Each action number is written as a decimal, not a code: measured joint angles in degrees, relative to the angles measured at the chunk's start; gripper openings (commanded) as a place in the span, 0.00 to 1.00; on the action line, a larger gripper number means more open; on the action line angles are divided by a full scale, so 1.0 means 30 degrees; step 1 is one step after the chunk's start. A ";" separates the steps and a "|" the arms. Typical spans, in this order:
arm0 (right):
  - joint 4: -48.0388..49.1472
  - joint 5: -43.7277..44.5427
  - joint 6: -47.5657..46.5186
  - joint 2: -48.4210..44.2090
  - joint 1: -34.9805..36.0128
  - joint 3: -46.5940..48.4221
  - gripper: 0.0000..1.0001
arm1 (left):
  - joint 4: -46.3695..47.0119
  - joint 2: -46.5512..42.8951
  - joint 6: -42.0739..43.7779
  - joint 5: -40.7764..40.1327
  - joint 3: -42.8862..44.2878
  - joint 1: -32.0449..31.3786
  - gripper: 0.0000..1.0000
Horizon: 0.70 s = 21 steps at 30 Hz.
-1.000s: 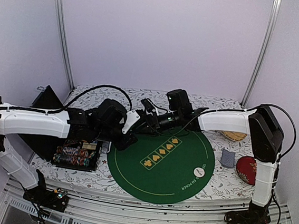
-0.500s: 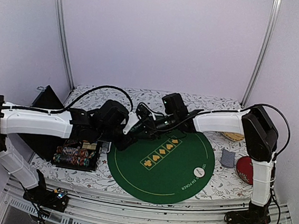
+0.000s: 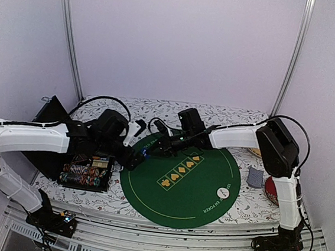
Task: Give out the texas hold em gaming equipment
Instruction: Pass from the left arm to the right, then place the small blind button in the small blind area.
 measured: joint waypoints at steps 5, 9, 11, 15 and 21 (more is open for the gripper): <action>0.0153 0.0277 0.0721 0.3453 0.0051 0.2514 0.02 | -0.0321 -0.3869 -0.1071 0.1727 -0.2091 0.3111 0.98; -0.0051 0.0619 0.1086 0.5144 0.0444 0.3636 0.02 | -0.0291 -0.6513 -0.1756 0.2339 -0.2863 0.4401 0.98; -0.0219 0.0656 0.1195 0.5727 0.0692 0.4306 0.02 | -0.0350 -0.7162 -0.2295 0.2484 -0.3016 0.5493 0.98; -0.0321 0.0874 0.1326 0.6207 0.1158 0.5362 0.02 | -0.0736 -0.6674 -0.3483 0.2310 -0.3016 0.7839 0.98; -0.0845 0.1333 0.1290 0.6309 0.1472 0.5588 0.03 | -0.1916 -0.4794 -0.4728 0.2295 -0.3016 0.9887 0.96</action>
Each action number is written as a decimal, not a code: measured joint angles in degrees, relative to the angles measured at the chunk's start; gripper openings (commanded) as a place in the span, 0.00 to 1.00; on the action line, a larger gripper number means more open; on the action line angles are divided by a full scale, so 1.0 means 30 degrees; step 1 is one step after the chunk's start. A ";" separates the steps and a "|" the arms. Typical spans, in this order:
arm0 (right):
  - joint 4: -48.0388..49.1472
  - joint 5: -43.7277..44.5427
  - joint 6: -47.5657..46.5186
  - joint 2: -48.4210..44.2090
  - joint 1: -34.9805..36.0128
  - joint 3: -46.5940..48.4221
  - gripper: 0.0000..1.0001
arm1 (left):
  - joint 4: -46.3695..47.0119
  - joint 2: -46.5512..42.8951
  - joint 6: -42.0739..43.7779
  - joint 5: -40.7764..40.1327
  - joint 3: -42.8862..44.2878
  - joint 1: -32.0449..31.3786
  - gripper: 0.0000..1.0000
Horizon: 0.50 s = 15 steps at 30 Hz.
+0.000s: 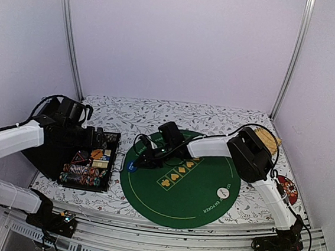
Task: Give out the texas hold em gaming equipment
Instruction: Place the small blind button in the small blind area.
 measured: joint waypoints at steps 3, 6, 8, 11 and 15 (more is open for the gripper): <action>-0.0576 0.0430 -0.0408 -0.0007 0.0007 0.0146 0.09 | -0.0350 0.0328 -0.0415 0.0124 0.0000 0.0532 0.93; -0.1428 0.1086 -0.1100 -0.0291 0.0036 0.0189 0.32 | -0.0393 0.0525 -0.0707 0.0262 -0.0124 0.1005 0.85; -0.2259 0.1749 -0.1610 -0.0554 0.0073 0.0182 0.44 | -0.0386 0.0816 -0.0882 0.0510 -0.0306 0.1413 0.79; -0.3322 0.2659 -0.2404 -0.1268 0.0204 0.0175 0.53 | -0.0335 0.1741 -0.1107 0.0911 -0.0568 0.2011 0.75; -0.4765 0.4291 -0.3483 -0.2120 0.0204 0.0124 0.54 | -0.0219 0.3060 -0.1370 0.1217 -0.0809 0.2324 0.77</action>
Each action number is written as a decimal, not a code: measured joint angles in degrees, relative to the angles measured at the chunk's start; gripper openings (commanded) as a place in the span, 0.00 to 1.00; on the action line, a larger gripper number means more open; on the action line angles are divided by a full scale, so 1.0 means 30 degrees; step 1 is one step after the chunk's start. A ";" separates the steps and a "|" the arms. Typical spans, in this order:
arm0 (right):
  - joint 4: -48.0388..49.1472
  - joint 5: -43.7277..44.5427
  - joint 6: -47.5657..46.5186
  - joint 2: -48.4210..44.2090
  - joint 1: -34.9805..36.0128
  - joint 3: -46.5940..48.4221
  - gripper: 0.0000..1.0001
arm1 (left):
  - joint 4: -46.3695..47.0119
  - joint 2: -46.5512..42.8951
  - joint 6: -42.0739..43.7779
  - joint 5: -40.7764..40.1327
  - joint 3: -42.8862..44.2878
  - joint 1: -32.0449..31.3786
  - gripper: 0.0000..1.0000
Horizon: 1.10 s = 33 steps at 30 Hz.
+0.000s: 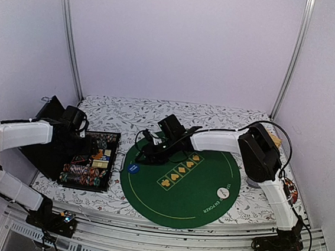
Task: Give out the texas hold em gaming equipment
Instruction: Place the small blind button in the small blind area, then pick up the big blind button from the poker case.
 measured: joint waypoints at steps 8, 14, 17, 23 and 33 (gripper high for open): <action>-0.0947 0.1137 -0.1239 -0.0546 -0.0087 -0.0386 0.55 | 0.1049 0.2404 -0.0102 0.0597 -0.0022 0.0044 0.87; -0.0831 0.1071 -0.1581 -0.0670 -0.0087 -0.0911 0.55 | 0.1953 0.3133 -0.0051 0.0707 0.0007 0.0022 0.73; -0.0612 0.1035 -0.1610 -0.0743 -0.0087 -0.1107 0.55 | 0.2135 0.3286 0.0036 0.0576 0.0022 -0.0044 0.65; -0.0466 0.0954 -0.1647 -0.0772 -0.0117 -0.1202 0.55 | 0.2368 0.3388 0.0051 0.0401 0.0036 -0.0102 0.51; -0.0517 0.0947 -0.1654 -0.1042 -0.0204 -0.1501 0.55 | 0.2448 0.3344 0.0066 0.0379 0.0015 -0.0138 0.53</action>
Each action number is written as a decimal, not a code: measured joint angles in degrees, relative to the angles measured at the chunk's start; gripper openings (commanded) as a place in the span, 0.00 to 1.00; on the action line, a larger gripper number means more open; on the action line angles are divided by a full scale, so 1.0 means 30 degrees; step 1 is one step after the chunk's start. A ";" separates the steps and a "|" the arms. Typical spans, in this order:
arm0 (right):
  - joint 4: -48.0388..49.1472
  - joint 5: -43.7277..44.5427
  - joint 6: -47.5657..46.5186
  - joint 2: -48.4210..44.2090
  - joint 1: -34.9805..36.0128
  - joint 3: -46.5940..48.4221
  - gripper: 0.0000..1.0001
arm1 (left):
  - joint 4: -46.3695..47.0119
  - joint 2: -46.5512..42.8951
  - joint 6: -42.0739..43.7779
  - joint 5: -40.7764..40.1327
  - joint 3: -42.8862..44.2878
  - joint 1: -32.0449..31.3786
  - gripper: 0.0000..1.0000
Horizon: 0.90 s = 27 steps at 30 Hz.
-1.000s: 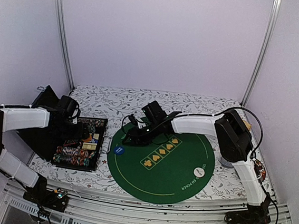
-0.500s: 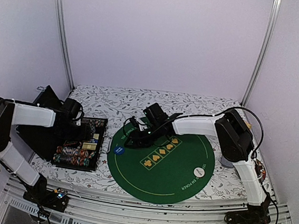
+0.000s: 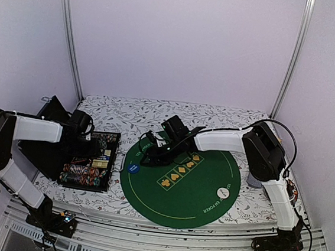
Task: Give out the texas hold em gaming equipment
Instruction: Pick up the big blind button from the poker case.
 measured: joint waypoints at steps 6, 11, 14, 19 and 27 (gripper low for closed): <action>-0.0102 -0.0058 -0.0073 -0.0146 -0.0044 -0.0262 0.55 | 0.0284 0.0000 0.0270 0.0415 -0.0095 -0.0058 0.67; -0.0124 -0.0284 -0.0138 -0.0262 -0.0168 -0.0452 0.55 | 0.0430 0.0117 0.0525 0.0204 -0.0087 -0.0342 0.62; -0.0109 -0.0372 -0.0146 -0.0284 -0.0240 -0.0532 0.55 | 0.0532 0.0226 0.0641 -0.0117 -0.0022 -0.0415 0.53; -0.0109 -0.0393 -0.0197 -0.0372 -0.0262 -0.0641 0.55 | 0.0401 0.0226 0.0721 -0.0546 0.0073 -0.0517 0.43; -0.0219 -0.0386 -0.0262 -0.0597 -0.0357 -0.0765 0.55 | 0.0015 -0.0335 0.0772 -0.0896 0.0066 -0.0801 0.35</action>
